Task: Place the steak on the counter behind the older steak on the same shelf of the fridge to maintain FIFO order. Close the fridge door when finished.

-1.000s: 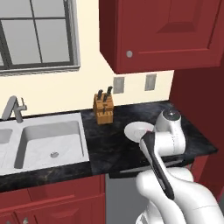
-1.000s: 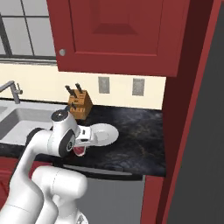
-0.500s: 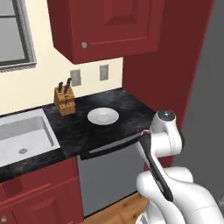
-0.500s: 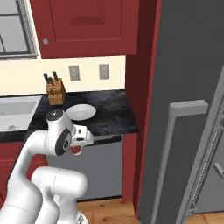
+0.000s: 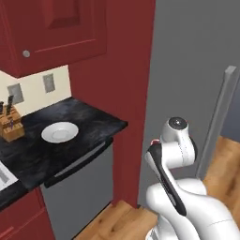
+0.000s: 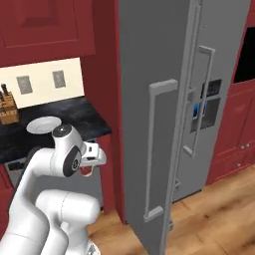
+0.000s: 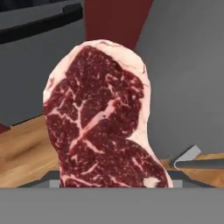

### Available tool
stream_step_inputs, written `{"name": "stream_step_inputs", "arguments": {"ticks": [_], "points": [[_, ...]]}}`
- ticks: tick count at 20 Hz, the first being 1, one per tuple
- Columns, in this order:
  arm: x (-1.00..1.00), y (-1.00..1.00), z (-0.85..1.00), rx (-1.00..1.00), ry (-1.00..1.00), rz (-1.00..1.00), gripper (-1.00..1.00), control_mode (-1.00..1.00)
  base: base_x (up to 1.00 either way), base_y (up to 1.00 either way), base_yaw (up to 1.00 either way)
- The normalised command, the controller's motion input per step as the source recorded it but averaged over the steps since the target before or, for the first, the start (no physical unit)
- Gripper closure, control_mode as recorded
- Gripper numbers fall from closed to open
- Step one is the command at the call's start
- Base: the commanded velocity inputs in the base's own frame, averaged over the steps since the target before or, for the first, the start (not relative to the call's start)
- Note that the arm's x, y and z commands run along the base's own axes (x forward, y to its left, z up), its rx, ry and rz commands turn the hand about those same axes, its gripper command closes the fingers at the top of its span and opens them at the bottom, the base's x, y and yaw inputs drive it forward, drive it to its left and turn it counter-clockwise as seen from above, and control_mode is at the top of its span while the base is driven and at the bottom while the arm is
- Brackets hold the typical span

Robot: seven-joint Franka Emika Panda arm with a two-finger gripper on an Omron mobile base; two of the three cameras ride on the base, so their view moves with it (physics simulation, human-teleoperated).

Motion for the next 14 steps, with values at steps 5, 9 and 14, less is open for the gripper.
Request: {"name": "stream_step_inputs", "arguments": {"ticks": [5, 9, 14], "points": [[0.0, 0.0, 0.0, 0.0, 0.0, 0.0, 1.0, 1.0, -0.96, 0.01, -0.58], [0.0, 0.0, 0.0, 0.0, 0.0, 0.0, 1.0, 1.0, -0.6, -0.21, -0.62], [0.0, 0.0, 0.0, 0.0, 0.0, 0.0, 1.0, 1.0, -0.02, -0.63, -0.66]]}}
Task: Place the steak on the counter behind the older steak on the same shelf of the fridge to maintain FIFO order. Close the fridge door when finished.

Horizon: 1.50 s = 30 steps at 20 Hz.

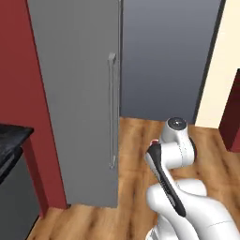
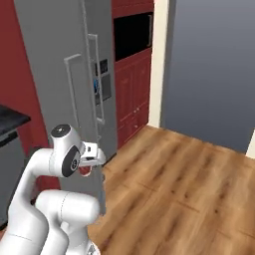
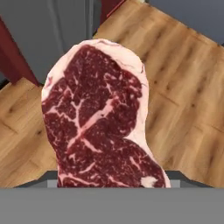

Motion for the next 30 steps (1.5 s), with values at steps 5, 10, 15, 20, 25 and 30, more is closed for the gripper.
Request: {"name": "stream_step_inputs", "arguments": {"ticks": [5, 10, 15, 20, 25, 30], "points": [[0.0, 0.0, 0.0, 0.0, 0.0, 0.0, 1.0, 1.0, 0.44, -0.91, -0.52], [0.0, 0.0, 0.0, 0.0, 0.0, 0.0, 1.0, 1.0, 0.91, -0.78, -0.26], [0.0, 0.0, 0.0, 0.0, 0.0, 0.0, 1.0, 1.0, 1.0, -0.42, 0.05], [0.0, 0.0, 0.0, 0.0, 0.0, 0.0, 1.0, 1.0, 1.0, -0.32, 0.34], [0.0, 0.0, 0.0, 0.0, 0.0, 0.0, 1.0, 1.0, 0.97, -0.02, 0.57], [0.0, 0.0, 0.0, 0.0, 0.0, 0.0, 1.0, 1.0, 0.74, -0.04, 0.64]]}}
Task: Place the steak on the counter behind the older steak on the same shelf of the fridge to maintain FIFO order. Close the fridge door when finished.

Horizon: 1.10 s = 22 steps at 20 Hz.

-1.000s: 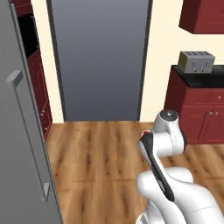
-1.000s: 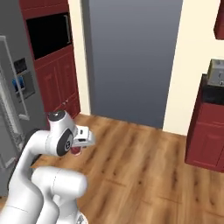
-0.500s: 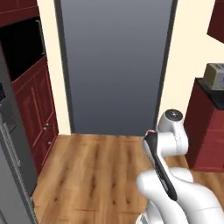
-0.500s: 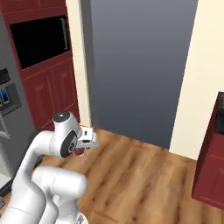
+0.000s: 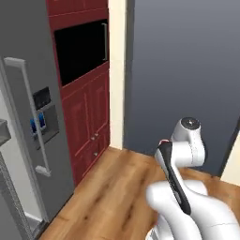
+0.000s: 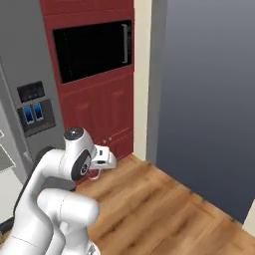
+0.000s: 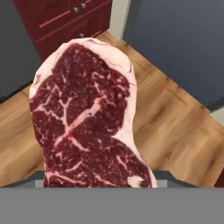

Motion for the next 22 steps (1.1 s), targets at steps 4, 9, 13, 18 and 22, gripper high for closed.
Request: {"name": "stream_step_inputs", "arguments": {"ticks": [4, 9, 13, 18, 22], "points": [[0.0, 0.0, 0.0, 0.0, 0.0, 0.0, 1.0, 1.0, 0.59, 0.0, 0.62], [0.0, 0.0, 0.0, 0.0, 0.0, 0.0, 1.0, 1.0, 0.41, 0.02, 0.6], [0.0, 0.0, 0.0, 0.0, 0.0, 0.0, 1.0, 1.0, 0.59, -0.03, 0.61], [0.0, 0.0, 0.0, 0.0, 0.0, 0.0, 1.0, 1.0, 0.78, -0.52, 0.6], [0.0, 0.0, 0.0, 0.0, 0.0, 0.0, 1.0, 1.0, 0.36, -0.27, 0.62]]}}
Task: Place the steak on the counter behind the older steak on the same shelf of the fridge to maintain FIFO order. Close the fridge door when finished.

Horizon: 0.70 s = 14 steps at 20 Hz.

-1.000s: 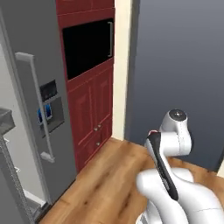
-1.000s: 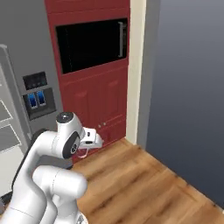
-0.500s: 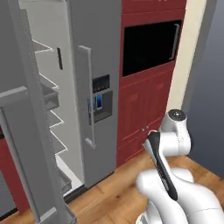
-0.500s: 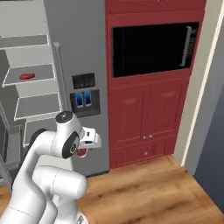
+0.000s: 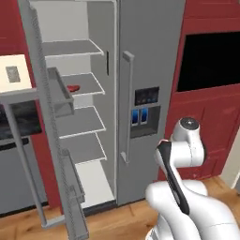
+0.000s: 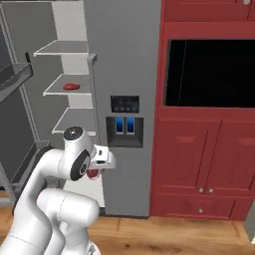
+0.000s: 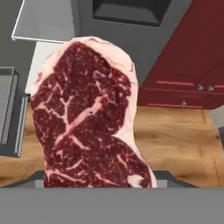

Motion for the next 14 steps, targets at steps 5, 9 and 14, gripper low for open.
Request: {"name": "stream_step_inputs", "arguments": {"ticks": [5, 9, 14], "points": [[0.0, 0.0, 0.0, 0.0, 0.0, 0.0, 1.0, 1.0, 0.01, -0.01, 0.63], [0.0, 0.0, 0.0, 0.0, 0.0, 0.0, 1.0, 1.0, 0.55, -0.1, 0.51], [0.0, 0.0, 0.0, 0.0, 0.0, 0.0, 1.0, 1.0, 0.81, -0.01, 0.37]]}}
